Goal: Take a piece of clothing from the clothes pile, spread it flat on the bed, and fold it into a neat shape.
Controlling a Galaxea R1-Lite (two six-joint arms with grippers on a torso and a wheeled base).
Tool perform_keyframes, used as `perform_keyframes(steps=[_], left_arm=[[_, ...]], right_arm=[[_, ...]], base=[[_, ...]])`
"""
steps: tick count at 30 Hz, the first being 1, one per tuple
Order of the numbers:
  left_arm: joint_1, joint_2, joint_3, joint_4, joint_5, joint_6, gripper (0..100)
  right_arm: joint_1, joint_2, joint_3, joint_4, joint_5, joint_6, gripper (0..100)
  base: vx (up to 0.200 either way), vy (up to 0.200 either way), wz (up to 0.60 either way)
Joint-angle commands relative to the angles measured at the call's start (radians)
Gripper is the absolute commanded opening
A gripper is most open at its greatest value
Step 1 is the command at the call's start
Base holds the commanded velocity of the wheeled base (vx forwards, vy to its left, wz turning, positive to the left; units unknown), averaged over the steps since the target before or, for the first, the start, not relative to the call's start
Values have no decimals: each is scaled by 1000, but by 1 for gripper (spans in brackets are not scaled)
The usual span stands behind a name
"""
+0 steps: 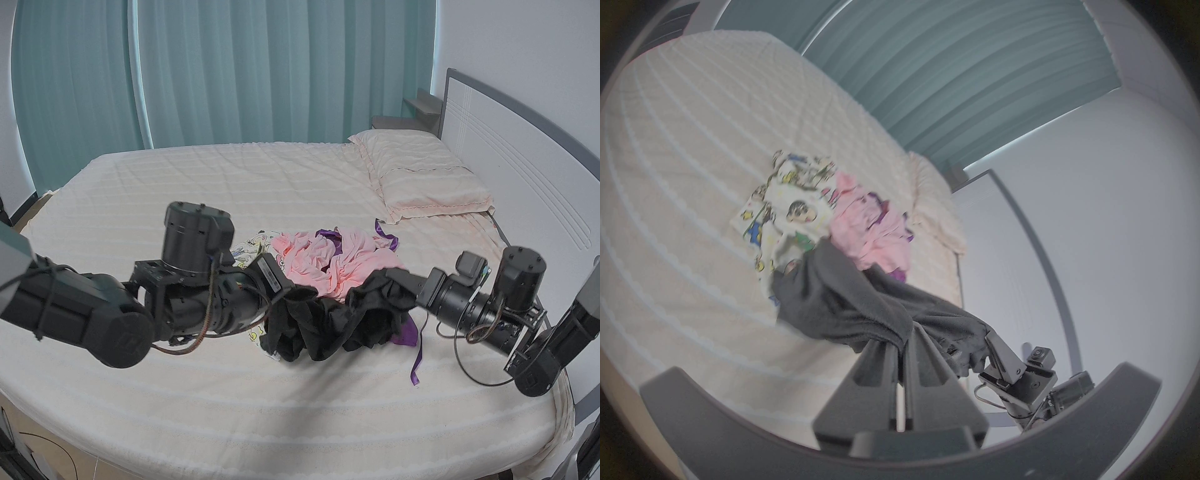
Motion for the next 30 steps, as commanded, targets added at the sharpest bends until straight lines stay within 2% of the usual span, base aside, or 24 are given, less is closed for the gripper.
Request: perform_keyframes(steps=[1, 3, 7, 22, 30], left_arm=[[13, -153, 13, -30, 12, -1, 0], [27, -184, 13, -62, 63, 0, 0], [54, -207, 16, -105, 113, 3, 0], [67, -190, 234, -106, 109, -29, 0], [65, -198, 286, -106, 109, -56, 0]], right_arm=[[-18, -140, -70, -12, 14, 10, 0], [-37, -172, -105, -10, 18, 12, 0], [-54, -192, -105, -9, 49, 25, 0], [-32, -80, 15, -13, 58, 82, 0], [-21, -78, 22, -15, 53, 82, 0]], base=[[0, 0, 0], [0, 0, 0], [0, 0, 0], [0, 0, 0], [-200, 0, 0]])
